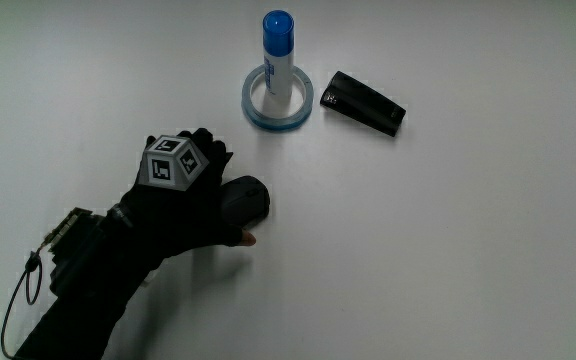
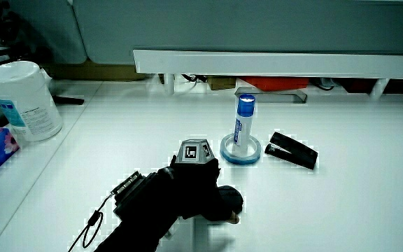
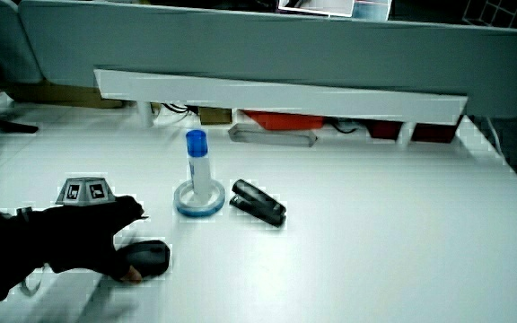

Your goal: Pick mouse

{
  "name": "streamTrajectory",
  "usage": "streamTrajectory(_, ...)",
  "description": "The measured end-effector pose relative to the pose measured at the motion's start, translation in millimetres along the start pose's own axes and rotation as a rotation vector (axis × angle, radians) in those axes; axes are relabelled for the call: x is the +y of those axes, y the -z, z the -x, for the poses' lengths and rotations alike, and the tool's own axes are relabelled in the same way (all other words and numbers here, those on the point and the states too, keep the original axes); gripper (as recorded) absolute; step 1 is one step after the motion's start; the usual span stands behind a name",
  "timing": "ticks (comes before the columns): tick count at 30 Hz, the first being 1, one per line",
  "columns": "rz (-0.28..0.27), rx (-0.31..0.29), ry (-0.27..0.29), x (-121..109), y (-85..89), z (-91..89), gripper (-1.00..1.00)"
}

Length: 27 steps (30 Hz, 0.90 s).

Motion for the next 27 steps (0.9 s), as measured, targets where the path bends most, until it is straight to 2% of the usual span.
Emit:
streamTrajectory(1,0.005,0.078,0.035,9,8.5,11.8,0.00)
streamTrajectory(2,0.004,-0.007,-0.004,12,4.9,0.5,0.00)
streamTrajectory(3,0.010,-0.008,0.010,18,5.7,-1.0,0.00)
streamTrajectory(4,0.050,-0.022,-0.024,24,7.3,-2.4,0.00)
streamTrajectory(7,0.110,-0.099,-0.030,47,21.5,2.9,0.00)
streamTrajectory(9,0.144,-0.038,-0.058,58,22.5,-5.0,0.00)
streamTrajectory(11,0.150,0.010,-0.023,69,26.4,-10.1,0.00)
streamTrajectory(12,0.153,0.062,-0.004,74,28.3,-12.3,0.00)
streamTrajectory(15,0.168,0.064,-0.029,87,35.4,-15.1,0.00)
streamTrajectory(16,0.183,0.092,-0.041,88,34.3,-20.4,0.00)
streamTrajectory(19,0.210,0.110,-0.036,99,39.5,-22.6,0.00)
streamTrajectory(20,0.224,0.113,-0.057,102,42.0,-21.7,0.00)
streamTrajectory(21,0.216,0.119,-0.046,105,44.3,-20.2,0.00)
streamTrajectory(24,0.230,0.128,-0.066,114,48.5,-14.7,0.00)
streamTrajectory(27,0.265,0.127,-0.109,122,52.6,-10.9,0.00)
